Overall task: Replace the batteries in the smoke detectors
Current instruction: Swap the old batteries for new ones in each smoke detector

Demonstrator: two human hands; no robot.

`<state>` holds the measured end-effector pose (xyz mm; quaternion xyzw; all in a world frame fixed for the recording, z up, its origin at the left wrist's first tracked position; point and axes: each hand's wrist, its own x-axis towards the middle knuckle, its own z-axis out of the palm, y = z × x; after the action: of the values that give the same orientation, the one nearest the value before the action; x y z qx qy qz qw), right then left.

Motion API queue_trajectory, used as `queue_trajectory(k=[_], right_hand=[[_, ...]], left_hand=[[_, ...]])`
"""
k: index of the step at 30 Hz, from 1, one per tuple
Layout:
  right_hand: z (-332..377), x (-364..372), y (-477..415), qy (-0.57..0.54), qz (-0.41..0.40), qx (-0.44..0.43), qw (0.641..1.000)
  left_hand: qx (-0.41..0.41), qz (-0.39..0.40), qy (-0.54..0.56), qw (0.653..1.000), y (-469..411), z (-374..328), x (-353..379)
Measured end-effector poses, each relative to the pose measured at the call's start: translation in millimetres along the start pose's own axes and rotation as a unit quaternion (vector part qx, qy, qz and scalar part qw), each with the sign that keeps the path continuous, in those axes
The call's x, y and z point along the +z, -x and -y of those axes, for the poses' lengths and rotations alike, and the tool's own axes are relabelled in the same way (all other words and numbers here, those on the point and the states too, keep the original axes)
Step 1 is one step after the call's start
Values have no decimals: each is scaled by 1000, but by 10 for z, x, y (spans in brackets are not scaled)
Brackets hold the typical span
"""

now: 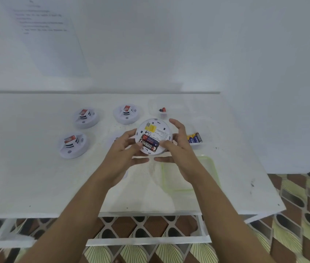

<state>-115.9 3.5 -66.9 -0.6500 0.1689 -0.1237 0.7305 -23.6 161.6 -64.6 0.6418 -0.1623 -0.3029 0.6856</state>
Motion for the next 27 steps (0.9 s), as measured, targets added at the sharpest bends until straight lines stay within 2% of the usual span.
queue_trajectory(k=[4,12,15,18,21,27], right_hand=[[60,-175,-5,64,57,-6,996],[124,-479,112,56,157,-8,986],[153,-605,168,53,168,-4,984],[160,-728,215,59,161,-9,985],[151,-876,260,60,151,-25,986],[175,-1156,349,87,131,-45,987]], left_hand=[[12,-28,-24,999,-41,-82,34],[58,-12,-104,993,-55,-128,238],[84,-22,-132,987,-63,-98,385],[125,-53,-195,971,-78,-66,525],[177,-49,-245,952,-75,-32,674],[256,-60,-371,891,-94,25,979]])
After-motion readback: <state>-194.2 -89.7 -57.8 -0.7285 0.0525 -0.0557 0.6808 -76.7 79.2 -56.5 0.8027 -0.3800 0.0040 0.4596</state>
